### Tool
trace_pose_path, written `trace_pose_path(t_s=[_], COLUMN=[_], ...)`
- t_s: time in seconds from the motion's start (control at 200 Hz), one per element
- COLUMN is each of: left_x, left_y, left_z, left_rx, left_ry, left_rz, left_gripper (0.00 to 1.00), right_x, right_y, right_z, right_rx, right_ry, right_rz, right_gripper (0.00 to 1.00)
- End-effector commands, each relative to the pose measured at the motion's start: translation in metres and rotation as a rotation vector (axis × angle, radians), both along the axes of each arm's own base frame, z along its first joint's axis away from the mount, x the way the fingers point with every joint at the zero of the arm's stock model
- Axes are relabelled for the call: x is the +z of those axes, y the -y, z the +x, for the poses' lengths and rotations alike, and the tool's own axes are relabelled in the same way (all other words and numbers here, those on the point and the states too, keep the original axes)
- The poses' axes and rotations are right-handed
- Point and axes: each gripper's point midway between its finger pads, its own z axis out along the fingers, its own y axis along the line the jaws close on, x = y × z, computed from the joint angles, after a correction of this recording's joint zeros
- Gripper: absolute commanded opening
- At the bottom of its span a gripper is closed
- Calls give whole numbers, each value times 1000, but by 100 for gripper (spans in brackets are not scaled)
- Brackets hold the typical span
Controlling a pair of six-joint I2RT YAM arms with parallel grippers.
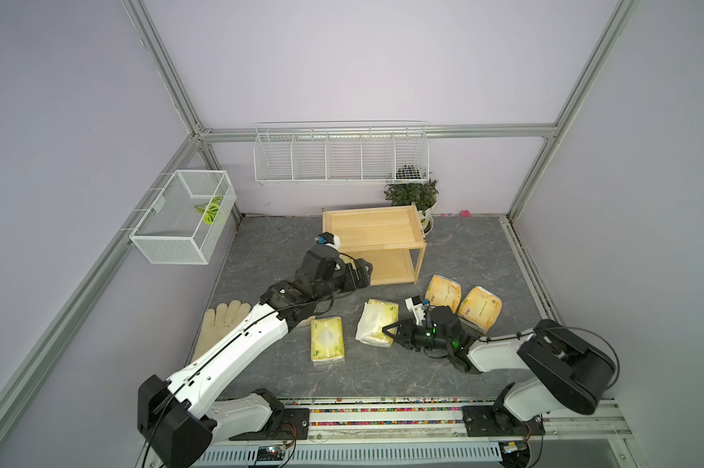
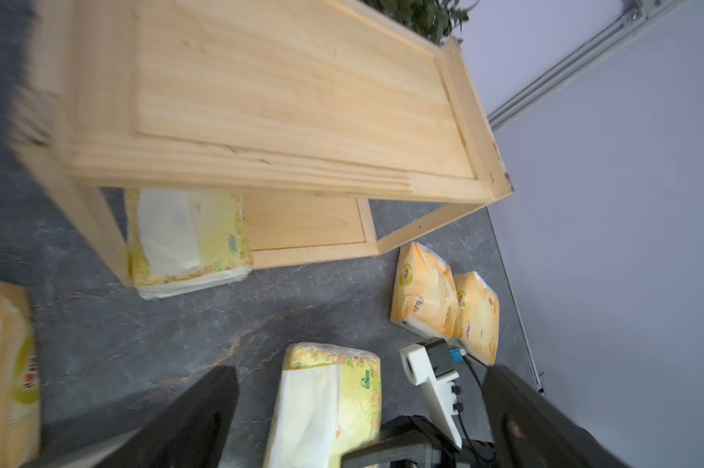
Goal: Place the tissue boxes on the shelf by color
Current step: Pick up the box of tissues from the center of the board, then place a box of tissues on the shelf.
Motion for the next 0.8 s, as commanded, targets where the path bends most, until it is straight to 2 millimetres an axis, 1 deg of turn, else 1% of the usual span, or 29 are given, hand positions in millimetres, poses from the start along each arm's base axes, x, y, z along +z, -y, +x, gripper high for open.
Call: trace_pose_path(t_s=[0.0,0.11,0.195,0.245,0.35,0.49,0.69,0.795], left_x=[7,9,7,5,4,5,4,4], left_y=[-29,-45,-53,-54,-57,-59,-62,-63], left_z=[-4,-7,-11,-13,-16,-18,-21,-22], left_rx=[44,75,84,86,90,93,97,98], left_ry=[22,29,24,22,17,20,21,22], left_rz=[81,111,114,112,111,115,118,118], left_gripper=[100,100,100,100,100,100,100,100], right_x=[11,21,27,27,29,31,27,26], right_y=[9,25,34,36,33,23,24,23], right_z=[8,24,42,52,72,95,123,136], right_rx=[6,-56,-97,-112,-129,-152,-226,-237], right_ry=[63,104,116,116,125,147,142,152], right_rz=[-112,-215,-223,-219,-217,-210,-177,-137], right_gripper=[28,28,28,28,28,28,28,28])
